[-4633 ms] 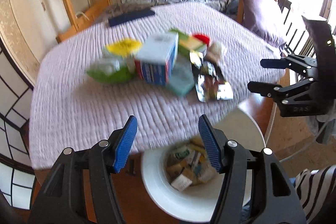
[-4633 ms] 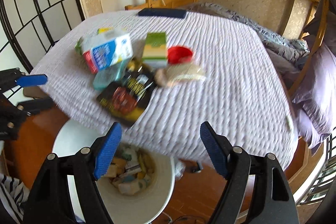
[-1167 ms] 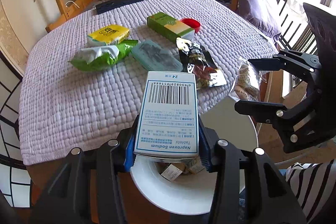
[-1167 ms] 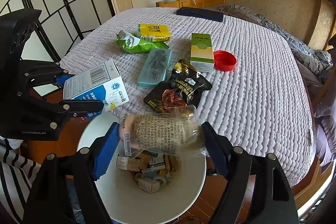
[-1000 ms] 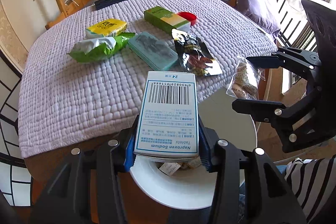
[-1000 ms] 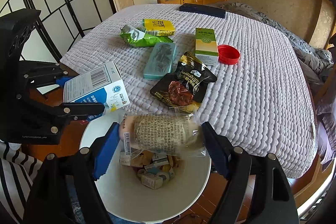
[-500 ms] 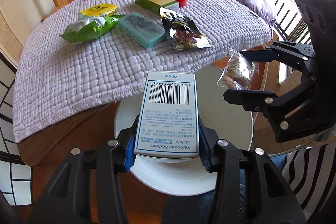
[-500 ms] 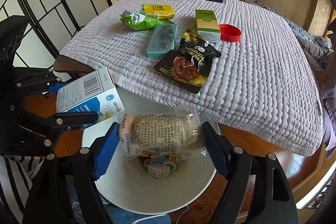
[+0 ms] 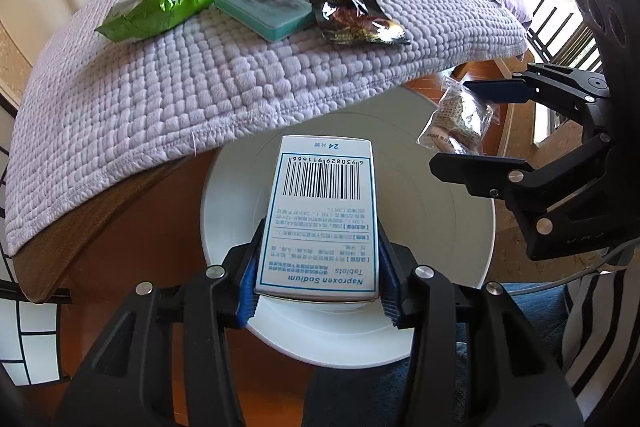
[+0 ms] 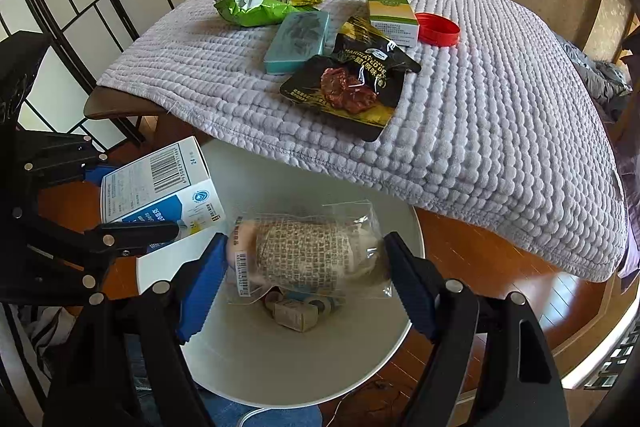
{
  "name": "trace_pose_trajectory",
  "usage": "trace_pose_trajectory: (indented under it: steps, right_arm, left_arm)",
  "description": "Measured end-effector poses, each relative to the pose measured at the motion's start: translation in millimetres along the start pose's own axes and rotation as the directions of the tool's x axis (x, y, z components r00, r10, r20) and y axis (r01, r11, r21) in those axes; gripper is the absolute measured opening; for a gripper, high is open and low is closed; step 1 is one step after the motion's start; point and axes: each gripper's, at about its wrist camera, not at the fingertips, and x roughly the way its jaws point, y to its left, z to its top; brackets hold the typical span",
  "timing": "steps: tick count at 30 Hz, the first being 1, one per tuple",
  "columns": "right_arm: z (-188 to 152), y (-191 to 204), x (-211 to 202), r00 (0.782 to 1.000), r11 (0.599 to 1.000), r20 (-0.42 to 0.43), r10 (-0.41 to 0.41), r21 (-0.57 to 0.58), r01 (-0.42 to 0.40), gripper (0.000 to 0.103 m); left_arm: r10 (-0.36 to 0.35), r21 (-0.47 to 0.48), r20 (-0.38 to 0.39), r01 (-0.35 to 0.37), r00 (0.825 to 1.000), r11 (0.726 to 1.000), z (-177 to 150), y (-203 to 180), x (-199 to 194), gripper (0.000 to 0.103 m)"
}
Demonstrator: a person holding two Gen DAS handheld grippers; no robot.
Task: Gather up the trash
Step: 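Carry the Naproxen box and grain-snack bag over the white bin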
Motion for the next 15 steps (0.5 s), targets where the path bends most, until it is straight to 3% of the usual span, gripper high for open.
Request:
trace_pose_trajectory:
  steps: [15]
  right_arm:
    - [-5.8,3.1,26.0,0.999,1.000,-0.038,-0.007,0.017,0.008,0.077]
  left_arm:
    - [0.030,-0.026,-0.043,-0.031,0.999,0.999,-12.1,3.2,26.4,0.049]
